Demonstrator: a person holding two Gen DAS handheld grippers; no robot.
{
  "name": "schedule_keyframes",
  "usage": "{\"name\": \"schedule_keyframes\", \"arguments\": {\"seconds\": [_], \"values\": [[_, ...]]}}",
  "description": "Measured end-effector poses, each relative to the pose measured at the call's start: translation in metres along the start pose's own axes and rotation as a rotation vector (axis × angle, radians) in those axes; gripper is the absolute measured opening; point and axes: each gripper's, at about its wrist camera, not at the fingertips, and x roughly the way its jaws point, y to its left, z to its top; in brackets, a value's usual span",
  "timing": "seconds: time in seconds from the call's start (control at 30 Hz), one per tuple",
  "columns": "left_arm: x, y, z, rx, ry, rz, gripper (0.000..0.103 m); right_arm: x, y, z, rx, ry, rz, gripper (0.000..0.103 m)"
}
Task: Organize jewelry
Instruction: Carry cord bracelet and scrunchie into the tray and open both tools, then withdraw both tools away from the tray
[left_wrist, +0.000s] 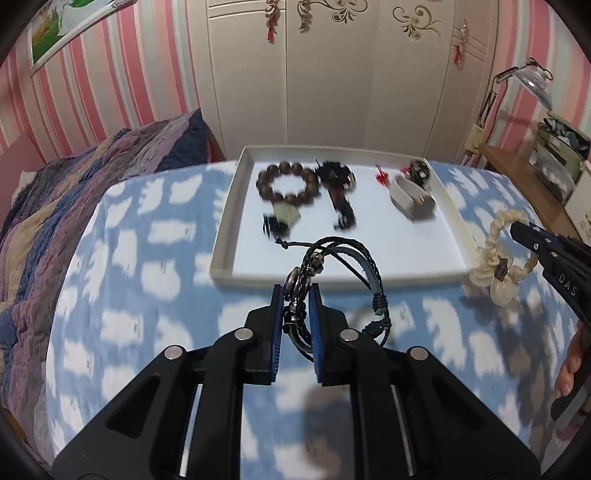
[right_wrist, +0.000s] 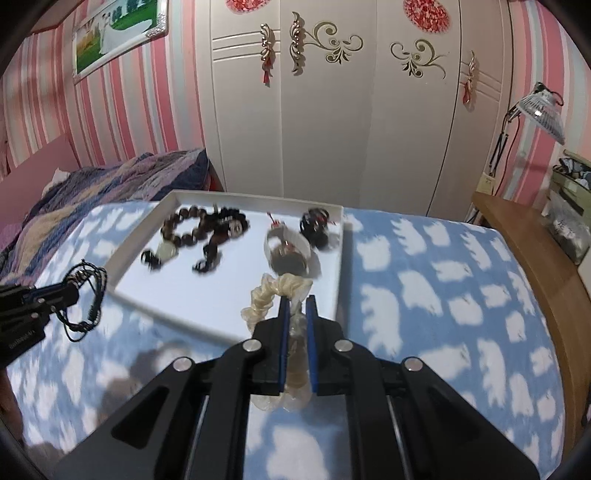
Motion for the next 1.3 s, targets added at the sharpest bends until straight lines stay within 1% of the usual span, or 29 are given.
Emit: {"name": "schedule_keyframes", "arguments": {"seconds": [0.07,0.2,0.37,0.5,0.57,0.67,0.83,1.0,1.1,1.2,1.23,1.27,1.3], "values": [[0.012,0.001,0.011,-0.006,0.003,-0.002,0.012,0.018,0.003,0.011,0.018,0.011,0.008,0.008],[0.043,-0.002,0.029,0.009,0.010,-0.015,0.012,0.049,0.006,0.022,0.057,0.031,0.009,0.008],[0.082,-0.002,0.036,-0.014,0.046,-0.044,0.012,0.082,0.007,0.016,0.105,0.080,0.026,0.008],[0.102,-0.003,0.038,-0.008,0.065,-0.026,0.012,0.099,0.014,0.008,0.085,0.113,0.004,0.008],[0.106,-0.003,0.036,-0.003,0.063,-0.014,0.012,0.104,0.016,0.005,0.070,0.121,-0.020,0.008],[0.112,-0.002,0.035,-0.005,0.070,-0.009,0.012,0.110,0.014,0.004,0.081,0.139,-0.027,0.008],[0.119,0.000,0.029,-0.003,0.078,0.007,0.012,0.120,0.015,0.005,0.059,0.161,-0.053,0.008],[0.125,0.001,0.026,0.003,0.094,0.018,0.012,0.131,0.014,0.007,0.056,0.196,-0.053,0.009],[0.126,0.001,0.025,0.013,0.098,0.020,0.012,0.136,0.014,0.007,0.045,0.211,-0.059,0.012],[0.126,0.000,0.026,0.017,0.103,0.017,0.013,0.136,0.012,0.009,0.050,0.232,-0.044,0.012],[0.126,-0.002,0.027,0.021,0.102,0.020,0.013,0.136,0.012,0.010,0.047,0.234,-0.046,0.015],[0.125,-0.004,0.027,0.031,0.103,0.023,0.018,0.133,0.012,0.011,0.040,0.237,-0.045,0.032],[0.122,-0.005,0.027,0.039,0.105,0.023,0.023,0.131,0.012,0.012,0.038,0.237,-0.046,0.054]]}}
